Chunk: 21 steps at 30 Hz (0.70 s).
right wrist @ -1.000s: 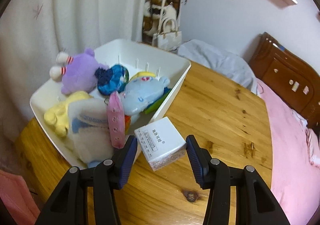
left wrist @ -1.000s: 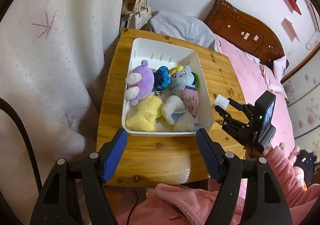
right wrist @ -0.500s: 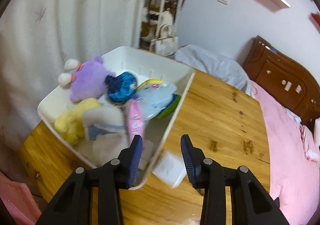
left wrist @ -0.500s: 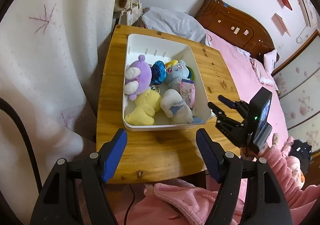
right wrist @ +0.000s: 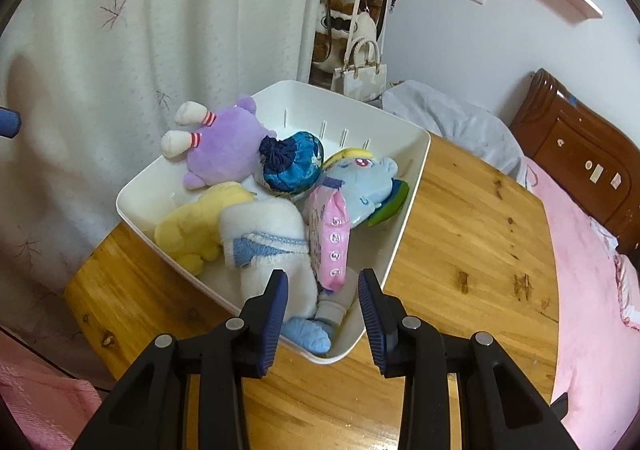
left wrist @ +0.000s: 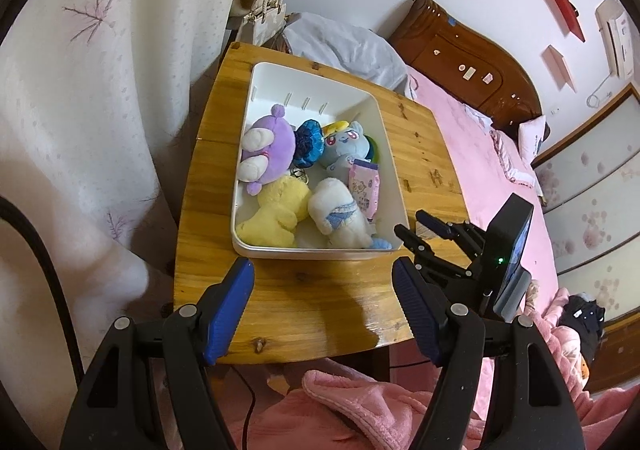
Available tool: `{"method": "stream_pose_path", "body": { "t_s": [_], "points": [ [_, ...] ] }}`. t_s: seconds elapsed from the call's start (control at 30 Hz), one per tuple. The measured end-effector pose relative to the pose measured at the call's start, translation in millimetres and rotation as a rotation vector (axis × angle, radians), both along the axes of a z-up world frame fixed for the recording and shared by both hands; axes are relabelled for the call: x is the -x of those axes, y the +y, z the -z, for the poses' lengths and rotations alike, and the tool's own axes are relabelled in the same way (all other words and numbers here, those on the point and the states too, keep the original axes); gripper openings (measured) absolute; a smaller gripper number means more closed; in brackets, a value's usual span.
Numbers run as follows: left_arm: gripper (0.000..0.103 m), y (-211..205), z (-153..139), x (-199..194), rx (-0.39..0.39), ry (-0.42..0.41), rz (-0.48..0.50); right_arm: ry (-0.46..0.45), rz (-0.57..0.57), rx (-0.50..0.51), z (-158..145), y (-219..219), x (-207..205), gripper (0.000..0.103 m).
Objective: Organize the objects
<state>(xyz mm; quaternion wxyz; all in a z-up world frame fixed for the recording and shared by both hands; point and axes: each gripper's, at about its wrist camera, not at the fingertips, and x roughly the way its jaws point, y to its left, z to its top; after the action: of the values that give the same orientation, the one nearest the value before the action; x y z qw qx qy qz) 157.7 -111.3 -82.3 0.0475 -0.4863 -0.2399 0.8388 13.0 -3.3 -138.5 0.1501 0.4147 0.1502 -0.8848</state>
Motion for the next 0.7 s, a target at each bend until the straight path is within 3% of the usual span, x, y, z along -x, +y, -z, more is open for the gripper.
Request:
{"method": "stream_pose_path", "body": {
  "t_s": [0.4,0.57,0.7],
  "points": [
    [0.075,26.0,-5.9,18.1,0.005,0.017,-0.014,-0.055,0.102,0.035,4.3,37.4,6.1,0.039],
    [0.078,40.4,-12.6,27.5,0.004,0.046,-0.041,-0.063,0.154,0.066,5.5,62.1,10.5,0.055],
    [0.078,56.6,-17.2,37.4,0.007,0.06,-0.054,-0.088,0.195,0.073,11.5,86.4,14.2,0.062]
  ]
}}
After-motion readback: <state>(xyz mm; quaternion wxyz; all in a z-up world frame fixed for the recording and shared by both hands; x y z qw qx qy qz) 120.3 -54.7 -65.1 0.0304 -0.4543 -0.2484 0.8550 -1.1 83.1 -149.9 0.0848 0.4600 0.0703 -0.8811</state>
